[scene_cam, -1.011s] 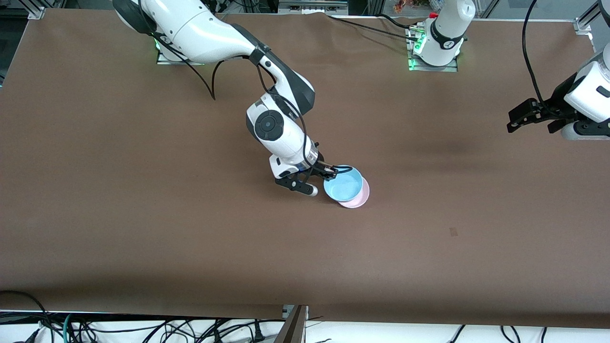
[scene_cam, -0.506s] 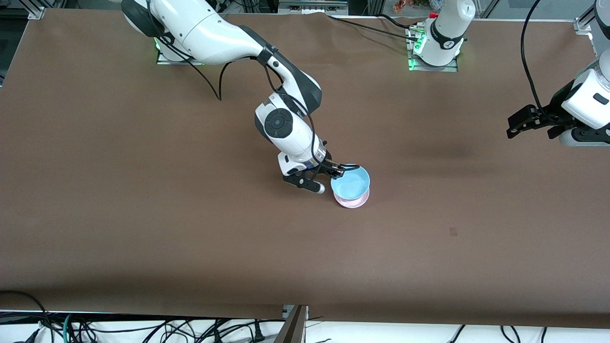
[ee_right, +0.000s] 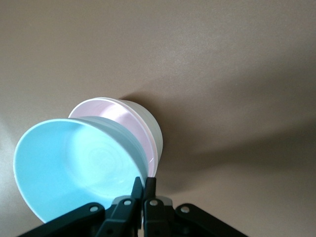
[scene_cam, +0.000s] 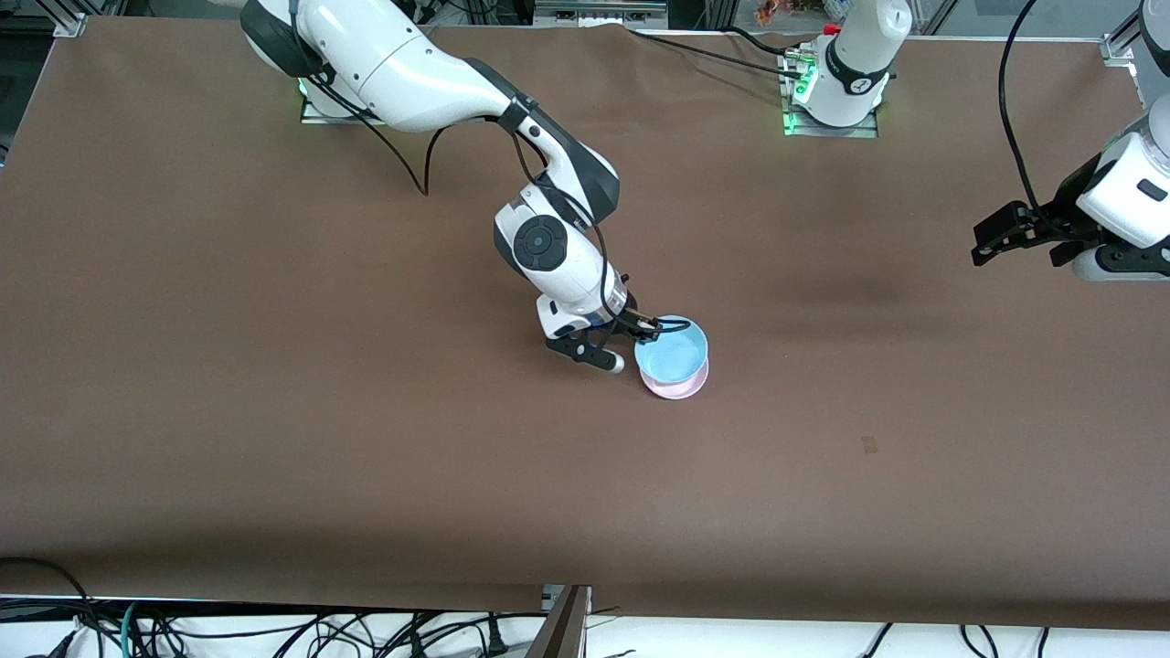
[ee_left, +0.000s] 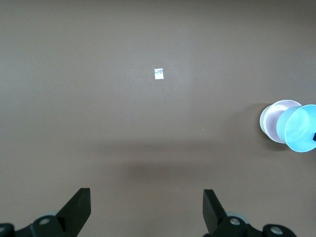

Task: Stack pink and blue bowls on white bowl
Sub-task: 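Lower the blue bowl onto the pink bowl and open the right gripper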

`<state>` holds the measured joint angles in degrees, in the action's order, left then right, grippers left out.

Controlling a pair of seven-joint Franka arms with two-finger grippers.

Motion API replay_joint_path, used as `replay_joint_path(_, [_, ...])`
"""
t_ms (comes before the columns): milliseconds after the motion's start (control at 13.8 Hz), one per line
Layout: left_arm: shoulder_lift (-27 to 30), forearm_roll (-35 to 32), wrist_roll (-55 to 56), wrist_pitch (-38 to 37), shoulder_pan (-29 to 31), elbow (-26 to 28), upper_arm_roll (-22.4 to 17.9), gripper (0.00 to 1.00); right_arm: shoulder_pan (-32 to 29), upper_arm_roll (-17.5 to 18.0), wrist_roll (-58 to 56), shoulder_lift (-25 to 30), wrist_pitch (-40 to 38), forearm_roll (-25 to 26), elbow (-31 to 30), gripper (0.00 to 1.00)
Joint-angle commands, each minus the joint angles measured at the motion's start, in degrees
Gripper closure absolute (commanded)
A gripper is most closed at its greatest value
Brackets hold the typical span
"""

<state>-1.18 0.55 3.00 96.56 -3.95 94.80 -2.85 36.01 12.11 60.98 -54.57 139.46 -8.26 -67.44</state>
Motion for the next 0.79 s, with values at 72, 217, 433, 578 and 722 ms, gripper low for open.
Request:
replay_joint_path(72, [-0.2,-1.1,-0.5,-0.4,-0.3,-0.8,0.1,0.0,0.7,-0.3,1.5,-1.8,1.3,0.6,2.1,1.0])
replay_joint_path(217, [-0.2,-1.1,-0.5,-0.4,-0.3,-0.8,0.1,0.0,1.2,-0.3,1.6,-2.0,1.3,0.6,2.1,1.0])
replay_joint_path(433, [-0.2,-1.1,-0.4,-0.4,-0.3,-0.8,0.1,0.0,1.3,-0.3,1.6,-2.6,2.6,0.5,2.1,1.0])
replay_joint_path(578, [-0.2,-1.1,-0.5,-0.4,-0.3,-0.8,0.1,0.0,1.3,-0.3,1.6,-2.6,2.9,0.4,2.2,1.0])
replay_joint_path(722, [-0.2,-1.1,-0.4,-0.4,-0.3,-0.8,0.1,0.0,1.3,-0.2,1.5,-2.8,3.8,0.4,2.2,1.0])
